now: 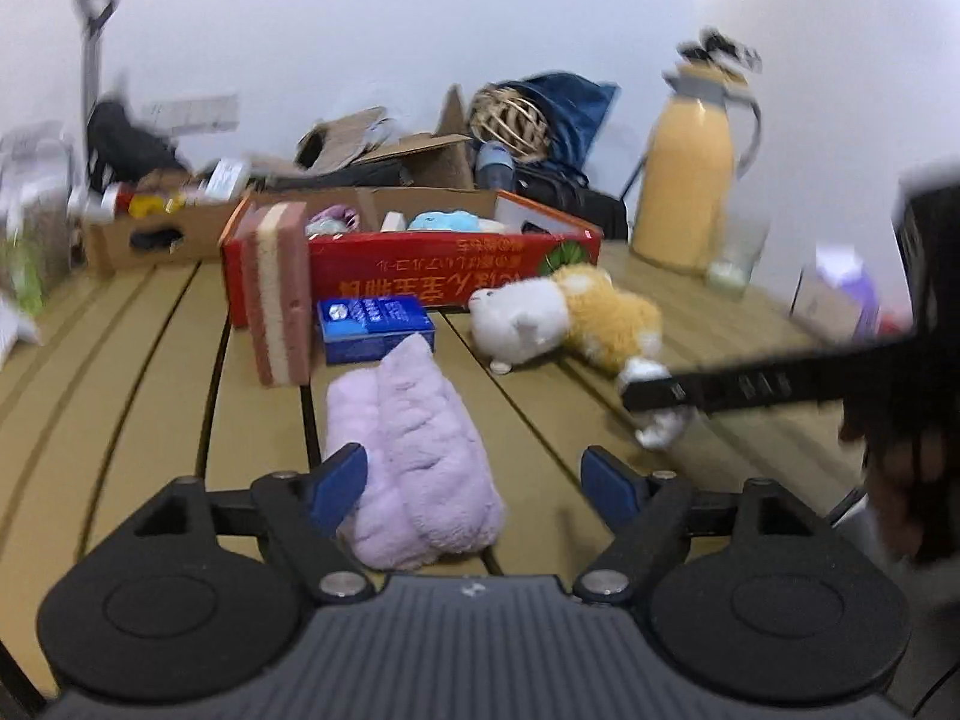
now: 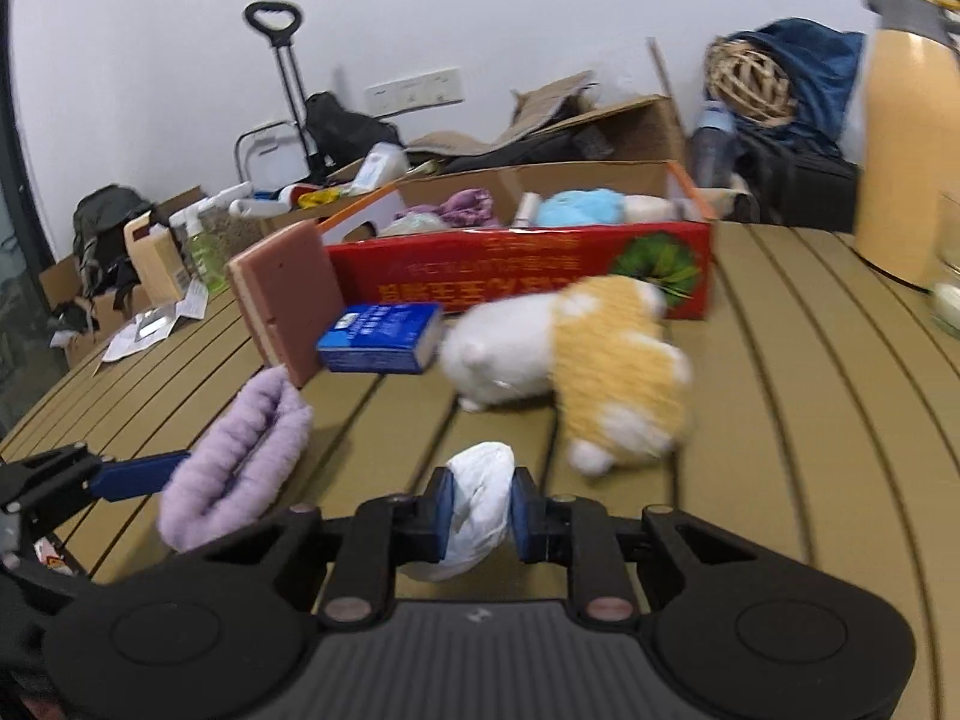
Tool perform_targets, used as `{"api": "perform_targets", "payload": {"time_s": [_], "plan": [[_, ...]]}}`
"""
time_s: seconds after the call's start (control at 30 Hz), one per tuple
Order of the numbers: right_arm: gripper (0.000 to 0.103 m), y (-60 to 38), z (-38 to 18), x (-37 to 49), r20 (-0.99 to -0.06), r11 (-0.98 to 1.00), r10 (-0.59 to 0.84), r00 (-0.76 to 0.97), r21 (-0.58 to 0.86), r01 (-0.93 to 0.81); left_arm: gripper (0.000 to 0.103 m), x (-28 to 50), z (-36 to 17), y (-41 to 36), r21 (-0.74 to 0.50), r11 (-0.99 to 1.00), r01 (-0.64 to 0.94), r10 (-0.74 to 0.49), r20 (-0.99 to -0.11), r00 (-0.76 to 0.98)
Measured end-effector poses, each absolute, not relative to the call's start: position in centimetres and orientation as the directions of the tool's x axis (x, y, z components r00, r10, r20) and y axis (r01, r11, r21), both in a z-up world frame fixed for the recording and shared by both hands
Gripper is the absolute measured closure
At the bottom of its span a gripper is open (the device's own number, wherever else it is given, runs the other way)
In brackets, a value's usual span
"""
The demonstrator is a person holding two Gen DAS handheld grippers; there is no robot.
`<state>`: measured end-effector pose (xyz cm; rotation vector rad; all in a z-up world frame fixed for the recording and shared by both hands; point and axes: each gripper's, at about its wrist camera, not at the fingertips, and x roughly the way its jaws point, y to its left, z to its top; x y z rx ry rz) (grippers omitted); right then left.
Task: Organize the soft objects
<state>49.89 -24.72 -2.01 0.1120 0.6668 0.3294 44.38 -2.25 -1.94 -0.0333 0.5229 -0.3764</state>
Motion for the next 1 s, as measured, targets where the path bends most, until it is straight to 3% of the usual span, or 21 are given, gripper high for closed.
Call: {"api": "perform_targets", "payload": {"time_s": [0.23, 0.27, 0.3, 0.33, 0.43, 0.53, 0.67, 0.77, 0.83, 0.9, 1.0], "plan": [[0.079, -25.9, -2.3, 48.9, -0.559, 0.929, 0.368, 0.743, 0.251, -0.271, 0.023, 46.4, -2.3, -0.2, -0.243, 0.966, 0.091, -0.211, -0.531, 0.821], [0.074, -25.7, -2.2, 49.1, -0.549, 0.928, 0.371, 0.749, 0.250, -0.276, 0.027, 46.9, -2.4, -0.3, -0.252, 0.964, 0.087, -0.216, -0.547, 0.809], [0.064, -25.4, -2.1, 49.5, -0.544, 0.932, 0.362, 0.757, 0.242, -0.272, 0.043, 47.1, -2.4, -0.7, -0.250, 0.961, 0.116, -0.240, -0.549, 0.801], [0.061, -25.1, -2.0, 49.8, -0.547, 0.936, 0.350, 0.761, 0.230, -0.265, 0.052, 47.1, -2.4, -1.5, -0.225, 0.960, 0.167, -0.267, -0.553, 0.790], [0.060, -24.5, -0.7, 50.2, -0.513, 0.938, 0.347, 0.785, 0.211, -0.277, 0.049, 46.2, -2.5, -2.5, -0.113, 0.966, 0.233, -0.256, -0.543, 0.799], [0.056, -23.6, 0.6, 50.8, -0.484, 0.906, 0.424, 0.766, 0.231, -0.356, 0.045, 45.7, -2.5, -1.5, -0.087, 0.974, 0.207, -0.221, -0.535, 0.815], [0.059, -20.1, 0.6, 54.5, -0.509, 0.811, 0.579, 0.637, 0.282, -0.512, 0.042, 45.2, -2.9, -0.3, -0.090, 0.975, 0.202, -0.218, -0.537, 0.815], [0.063, -17.5, -0.5, 58.0, -0.571, 0.795, 0.597, 0.564, 0.323, -0.514, 0.042, 45.2, -3.0, 1.7, -0.103, 0.990, 0.096, -0.137, -0.538, 0.832], [0.070, -17.0, -1.1, 58.1, -0.616, 0.814, 0.572, 0.541, 0.343, -0.469, 0.042, 44.7, -2.6, 3.6, -0.189, 0.978, 0.085, -0.171, -0.511, 0.842], [0.069, -18.4, -1.4, 56.2, -0.587, 0.818, 0.574, 0.571, 0.380, -0.432, 0.039, 44.6, -2.2, 5.5, -0.349, 0.928, 0.129, -0.295, -0.477, 0.828], [0.069, -20.7, -1.1, 53.1, -0.516, 0.814, 0.571, 0.638, 0.458, -0.358, 0.039, 45.9, -1.6, 6.5, -0.433, 0.889, 0.149, -0.355, -0.448, 0.821]]}}
